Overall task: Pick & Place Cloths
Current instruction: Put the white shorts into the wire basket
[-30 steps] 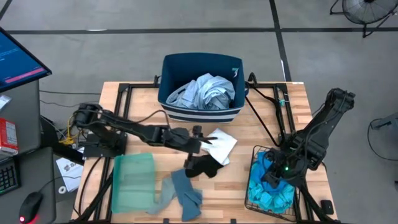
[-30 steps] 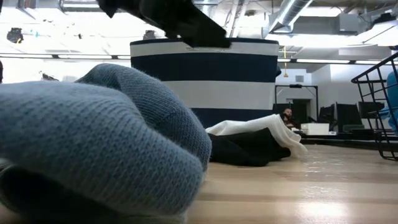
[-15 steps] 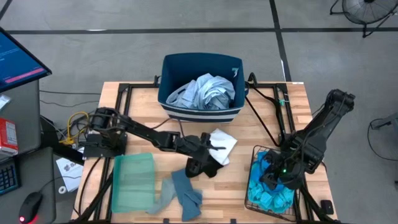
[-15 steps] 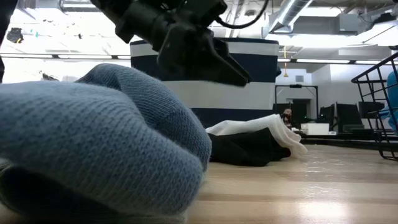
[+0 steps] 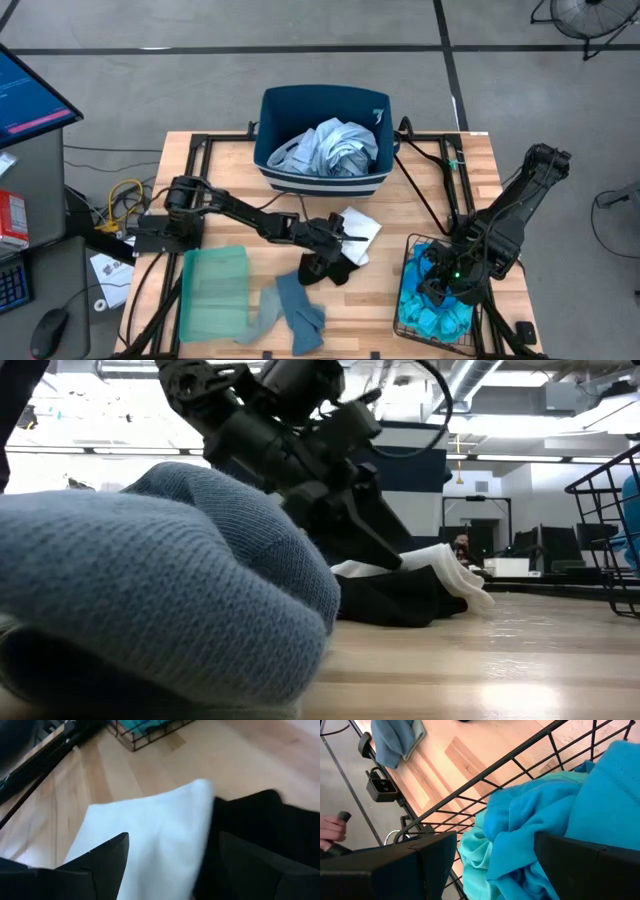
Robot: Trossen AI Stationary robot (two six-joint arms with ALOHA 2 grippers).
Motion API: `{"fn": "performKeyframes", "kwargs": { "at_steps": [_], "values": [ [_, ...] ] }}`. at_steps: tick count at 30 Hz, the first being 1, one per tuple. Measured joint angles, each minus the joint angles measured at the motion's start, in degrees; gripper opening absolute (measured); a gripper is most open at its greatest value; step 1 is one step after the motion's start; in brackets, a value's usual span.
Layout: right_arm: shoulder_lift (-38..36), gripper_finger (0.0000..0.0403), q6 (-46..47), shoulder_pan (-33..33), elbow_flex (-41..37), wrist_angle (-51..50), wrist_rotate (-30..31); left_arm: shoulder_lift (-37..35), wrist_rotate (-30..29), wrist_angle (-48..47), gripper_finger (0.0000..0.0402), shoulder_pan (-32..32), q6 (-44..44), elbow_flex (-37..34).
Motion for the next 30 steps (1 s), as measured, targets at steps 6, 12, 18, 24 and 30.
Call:
{"fn": "performKeyframes", "kwargs": {
  "at_steps": [6,12,18,24,30],
  "values": [
    [0.0,0.026,0.13,0.0,0.0,0.32,1.12,4.52,-1.08,-0.11,0.0271,1.26,0.25,2.26],
    [0.0,0.026,0.13,0.0,0.0,0.99,1.5,4.48,-7.18,-0.23,0.0207,1.2,0.45,3.01],
    [0.0,0.026,0.11,0.0,0.0,1.27,2.75,-0.1,-8.89,0.13,0.008,1.36,0.09,3.02],
    [0.0,0.026,-0.48,0.0,0.0,1.16,4.86,-5.29,-8.84,-0.02,0.0007,1.93,-3.01,2.99],
    [0.0,0.026,-0.46,0.0,0.0,1.1,6.36,-11.97,-8.78,-0.35,0.0001,2.37,-9.47,2.99]
  ]
}}
